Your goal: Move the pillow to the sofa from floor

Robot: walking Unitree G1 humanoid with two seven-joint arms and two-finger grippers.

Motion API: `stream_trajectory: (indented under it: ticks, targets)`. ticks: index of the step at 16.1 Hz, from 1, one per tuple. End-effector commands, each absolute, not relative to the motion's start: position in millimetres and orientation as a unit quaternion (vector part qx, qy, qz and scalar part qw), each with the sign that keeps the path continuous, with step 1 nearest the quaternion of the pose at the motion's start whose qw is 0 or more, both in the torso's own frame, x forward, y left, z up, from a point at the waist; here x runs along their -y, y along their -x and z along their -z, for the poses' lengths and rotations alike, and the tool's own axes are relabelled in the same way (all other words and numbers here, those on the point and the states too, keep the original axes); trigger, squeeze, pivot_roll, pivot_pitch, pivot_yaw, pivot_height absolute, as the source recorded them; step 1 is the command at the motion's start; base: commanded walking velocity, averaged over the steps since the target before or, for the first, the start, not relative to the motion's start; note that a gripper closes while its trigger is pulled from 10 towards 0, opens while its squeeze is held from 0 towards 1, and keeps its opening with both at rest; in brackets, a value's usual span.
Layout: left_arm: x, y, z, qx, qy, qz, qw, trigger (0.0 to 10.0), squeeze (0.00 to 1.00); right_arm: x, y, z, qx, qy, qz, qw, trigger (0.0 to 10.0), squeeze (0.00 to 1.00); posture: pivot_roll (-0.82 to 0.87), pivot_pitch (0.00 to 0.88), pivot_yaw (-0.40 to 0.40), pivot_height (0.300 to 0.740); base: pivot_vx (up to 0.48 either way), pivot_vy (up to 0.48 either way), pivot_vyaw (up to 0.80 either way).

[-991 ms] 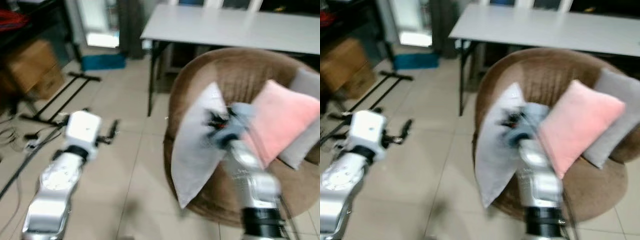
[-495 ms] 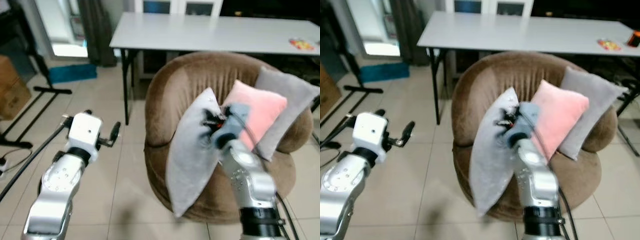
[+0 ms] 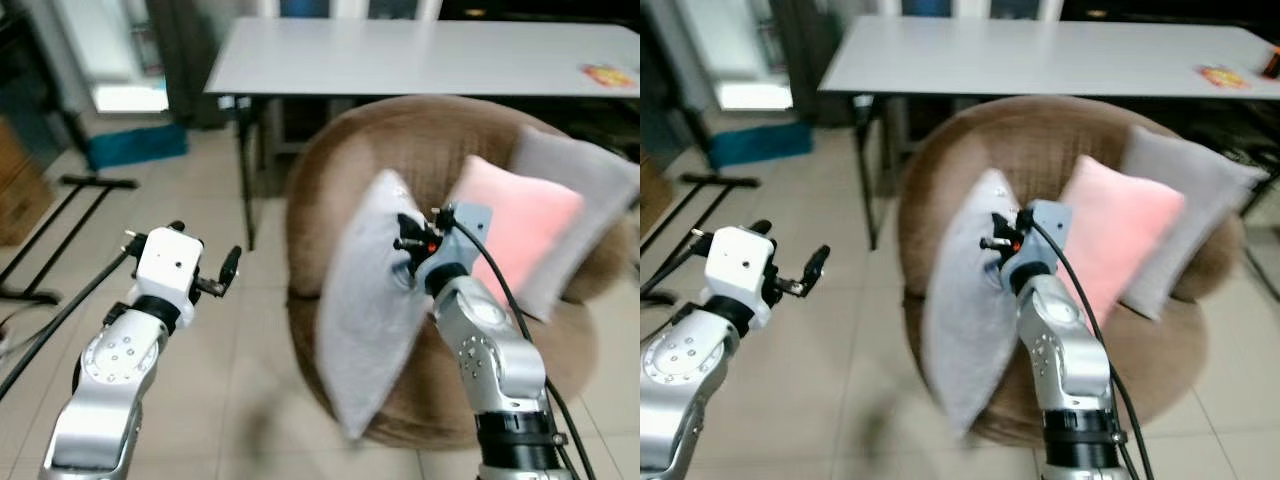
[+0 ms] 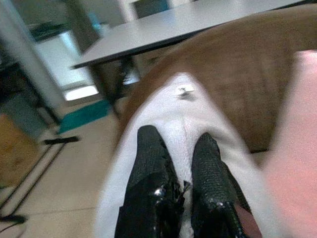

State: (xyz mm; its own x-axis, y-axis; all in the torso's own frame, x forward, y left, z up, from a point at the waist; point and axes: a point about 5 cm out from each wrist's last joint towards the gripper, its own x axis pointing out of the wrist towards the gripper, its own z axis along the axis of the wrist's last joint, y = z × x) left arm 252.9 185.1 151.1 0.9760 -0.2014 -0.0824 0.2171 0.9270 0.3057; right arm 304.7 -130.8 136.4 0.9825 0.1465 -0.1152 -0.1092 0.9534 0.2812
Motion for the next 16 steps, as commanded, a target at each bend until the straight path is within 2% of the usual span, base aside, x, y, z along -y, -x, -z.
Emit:
stream_trajectory:
  ticks: [1, 2, 9, 16]
  targets:
    - [-184.7, -252.1, -153.3, -0.022, -0.160, 0.114, 0.980, 10.0, 0.00, 134.6, -307.5, -150.0, -0.033, -0.143, -0.061, 0.987, 10.0, 0.00, 0.02, 0.000, -0.014, 0.740, 0.277, 0.000, -0.80]
    - [-185.2, -251.9, -153.6, -0.022, -0.161, 0.115, 0.980, 10.0, 0.00, 134.5, -307.3, -150.0, -0.032, -0.143, -0.061, 0.987, 10.0, 0.00, 0.02, 0.000, -0.011, 0.740, 0.289, 0.000, -0.80]
    - [-184.4, -252.9, -154.9, -0.020, -0.165, 0.120, 0.979, 10.0, 0.00, 124.6, -306.1, -163.7, -0.003, -0.140, -0.130, 0.982, 10.0, 0.00, 0.03, 0.000, -0.014, 0.740, 0.289, 0.000, 0.00]
    - [-184.6, -250.6, -153.5, -0.024, -0.167, 0.120, 0.978, 10.0, 0.00, 125.4, -307.6, -168.4, 0.006, -0.143, -0.136, 0.980, 10.0, 0.00, 0.03, 0.000, -0.019, 0.740, 0.289, 0.000, 0.00]
